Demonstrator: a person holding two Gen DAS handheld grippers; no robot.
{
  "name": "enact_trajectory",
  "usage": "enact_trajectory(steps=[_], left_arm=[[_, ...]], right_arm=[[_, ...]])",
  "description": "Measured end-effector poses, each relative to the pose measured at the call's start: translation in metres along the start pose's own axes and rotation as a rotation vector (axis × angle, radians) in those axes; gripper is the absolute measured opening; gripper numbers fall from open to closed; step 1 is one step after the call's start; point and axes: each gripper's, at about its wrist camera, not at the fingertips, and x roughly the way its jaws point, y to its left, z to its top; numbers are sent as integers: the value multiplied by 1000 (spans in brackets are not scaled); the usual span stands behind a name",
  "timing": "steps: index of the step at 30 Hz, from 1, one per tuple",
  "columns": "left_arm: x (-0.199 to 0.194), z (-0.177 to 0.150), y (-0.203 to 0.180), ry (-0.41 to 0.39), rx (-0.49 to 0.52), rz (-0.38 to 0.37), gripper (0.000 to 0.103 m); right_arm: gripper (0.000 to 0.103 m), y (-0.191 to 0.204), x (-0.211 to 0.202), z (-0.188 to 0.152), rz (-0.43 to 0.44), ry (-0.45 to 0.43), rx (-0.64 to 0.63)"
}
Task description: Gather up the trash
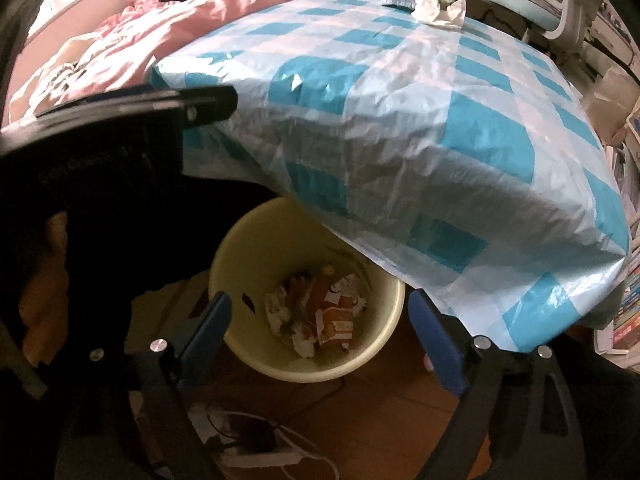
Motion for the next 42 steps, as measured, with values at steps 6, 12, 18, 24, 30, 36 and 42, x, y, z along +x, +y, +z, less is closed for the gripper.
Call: enact_trajectory(steps=[6,12,18,24,30,36,42], left_arm=[[1,-1,-1,-4,-1,13,86],[4,-1,-1,4,-2,11,86],[6,-2,-1,13,-6,9,87],[6,-2,-1,14,-9,8,87],[7,-2,0,17,-10,8,88],[9,-6,-2,23,-1,15,88],[9,-6,-3,23,-4,14,89]], right_arm=[[88,0,4,-2,-13,15,-5],[88,3,10,-3,-19,27,-14],[91,3,14,-3,-24,30,-16],[91,4,14,-3,-26,28,-18],[91,5,15,-4,-27,29,-20],[91,5,14,-4,-28,25,-19],[91,6,14,-4,-29,25,-21]])
